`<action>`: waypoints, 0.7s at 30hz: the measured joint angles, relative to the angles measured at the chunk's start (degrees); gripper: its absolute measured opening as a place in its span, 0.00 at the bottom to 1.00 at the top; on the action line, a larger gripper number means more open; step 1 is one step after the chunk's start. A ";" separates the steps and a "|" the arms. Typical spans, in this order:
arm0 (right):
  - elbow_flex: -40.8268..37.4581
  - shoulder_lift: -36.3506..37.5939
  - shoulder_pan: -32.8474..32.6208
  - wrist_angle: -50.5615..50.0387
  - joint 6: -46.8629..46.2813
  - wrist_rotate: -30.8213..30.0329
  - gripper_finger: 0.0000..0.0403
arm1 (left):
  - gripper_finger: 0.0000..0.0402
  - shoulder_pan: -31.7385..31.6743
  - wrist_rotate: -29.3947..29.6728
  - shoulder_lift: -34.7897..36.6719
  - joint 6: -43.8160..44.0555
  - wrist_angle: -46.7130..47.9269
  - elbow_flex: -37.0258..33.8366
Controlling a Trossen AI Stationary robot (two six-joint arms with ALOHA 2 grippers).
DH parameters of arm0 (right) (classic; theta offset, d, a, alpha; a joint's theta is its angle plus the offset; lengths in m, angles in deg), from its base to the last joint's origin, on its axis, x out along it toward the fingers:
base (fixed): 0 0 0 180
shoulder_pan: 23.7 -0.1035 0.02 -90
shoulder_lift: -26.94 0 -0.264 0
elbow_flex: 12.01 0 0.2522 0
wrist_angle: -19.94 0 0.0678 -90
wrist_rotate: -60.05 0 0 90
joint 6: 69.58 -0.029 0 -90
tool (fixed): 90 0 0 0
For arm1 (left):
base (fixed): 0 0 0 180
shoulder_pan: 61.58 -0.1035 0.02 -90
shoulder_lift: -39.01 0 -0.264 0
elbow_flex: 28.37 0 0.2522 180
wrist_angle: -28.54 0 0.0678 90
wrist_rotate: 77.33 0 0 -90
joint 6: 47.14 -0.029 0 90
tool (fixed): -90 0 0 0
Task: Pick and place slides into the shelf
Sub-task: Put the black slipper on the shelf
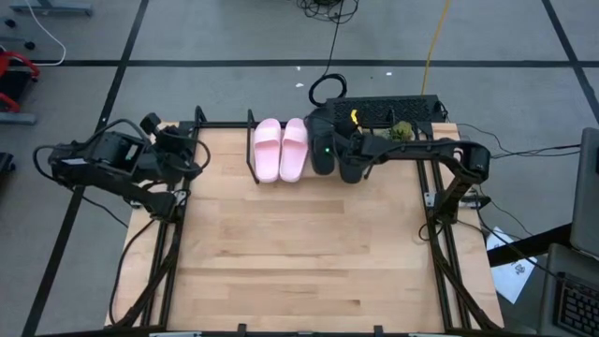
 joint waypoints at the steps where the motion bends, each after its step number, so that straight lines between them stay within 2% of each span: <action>1: 0.00 -0.01 0.19 -0.28 0.02 0.15 0.00 | 0.21 -0.14 0.11 -0.02 0.01 -0.02 -0.01; 21: -1.33 -0.61 0.82 -1.82 -0.74 1.57 0.00 | 0.21 -0.94 0.60 0.00 0.06 -0.02 0.01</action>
